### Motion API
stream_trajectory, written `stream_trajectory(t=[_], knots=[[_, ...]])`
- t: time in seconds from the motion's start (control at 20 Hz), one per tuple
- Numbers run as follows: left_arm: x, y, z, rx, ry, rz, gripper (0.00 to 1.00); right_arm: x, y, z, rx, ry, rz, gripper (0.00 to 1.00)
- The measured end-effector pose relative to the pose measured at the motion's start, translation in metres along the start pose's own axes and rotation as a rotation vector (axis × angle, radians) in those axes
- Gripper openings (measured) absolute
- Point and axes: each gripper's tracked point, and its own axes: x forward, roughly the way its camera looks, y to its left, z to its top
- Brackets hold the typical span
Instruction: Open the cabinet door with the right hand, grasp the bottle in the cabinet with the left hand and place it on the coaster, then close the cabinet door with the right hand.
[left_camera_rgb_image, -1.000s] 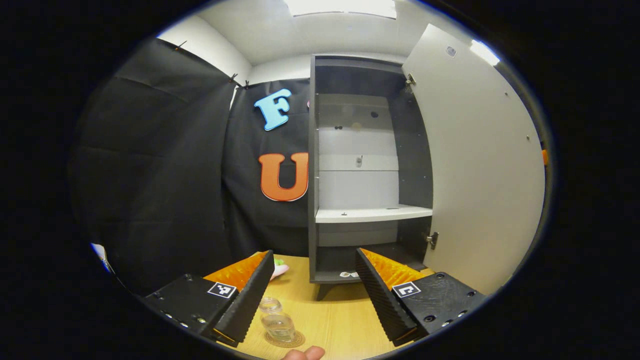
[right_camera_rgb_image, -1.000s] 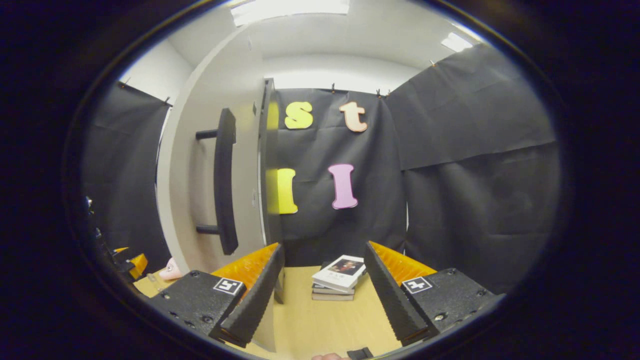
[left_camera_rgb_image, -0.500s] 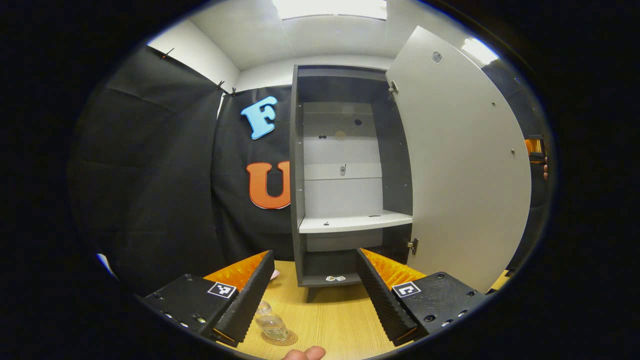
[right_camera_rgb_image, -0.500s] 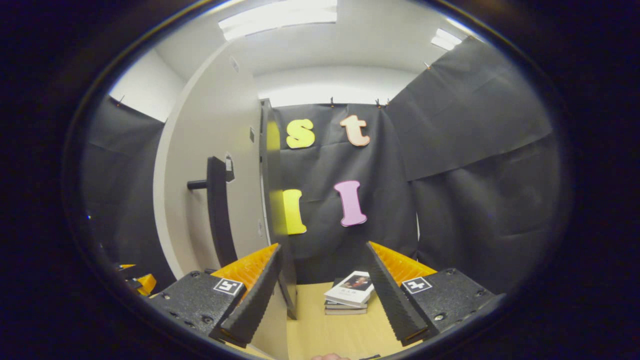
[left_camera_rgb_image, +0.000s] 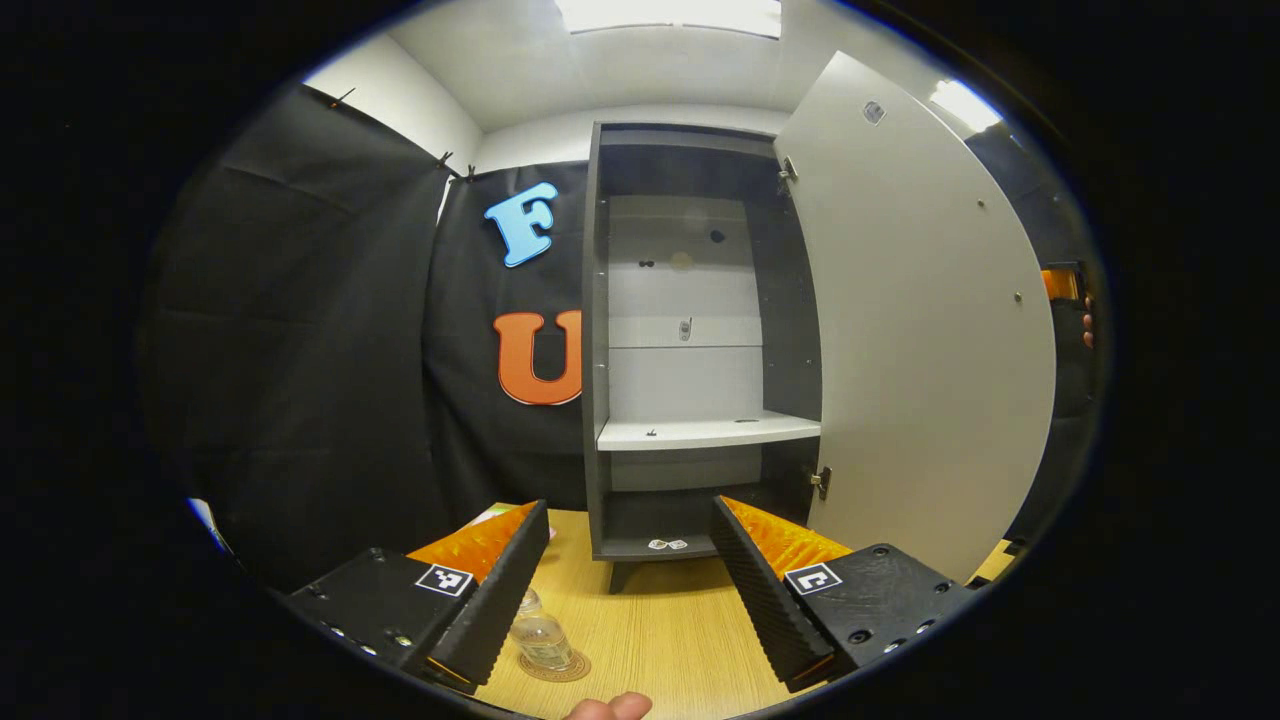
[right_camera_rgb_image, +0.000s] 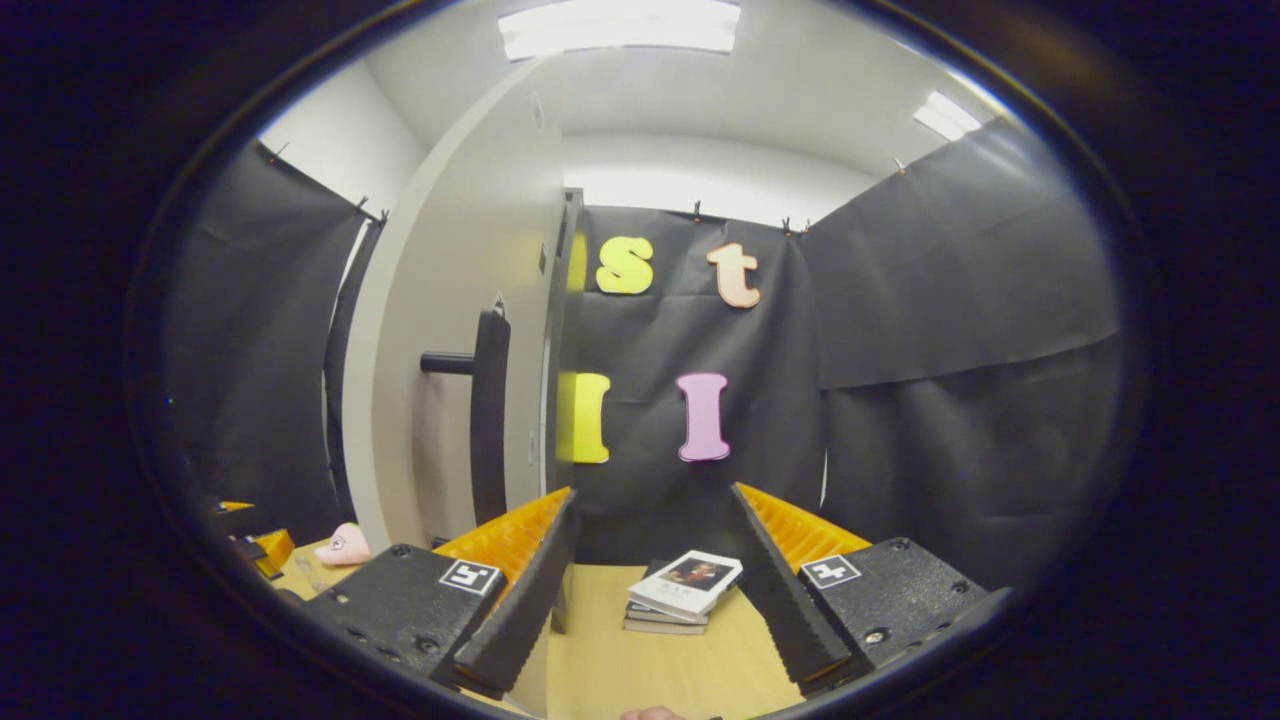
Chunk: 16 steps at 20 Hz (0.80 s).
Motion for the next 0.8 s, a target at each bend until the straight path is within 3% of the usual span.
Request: stream_trajectory(t=[0.25, 0.8], knots=[[-0.005, 0.006, -0.002, -0.001, -0.002, 0.011, 0.97, 0.0, 0.036, -0.001, 0.033, 0.006, 0.091, 0.94], [-0.015, 0.032, -0.012, 0.016, 0.013, 0.046, 0.97, 0.022, 0.192, -0.002, 0.077, 0.028, 0.41, 0.94]])
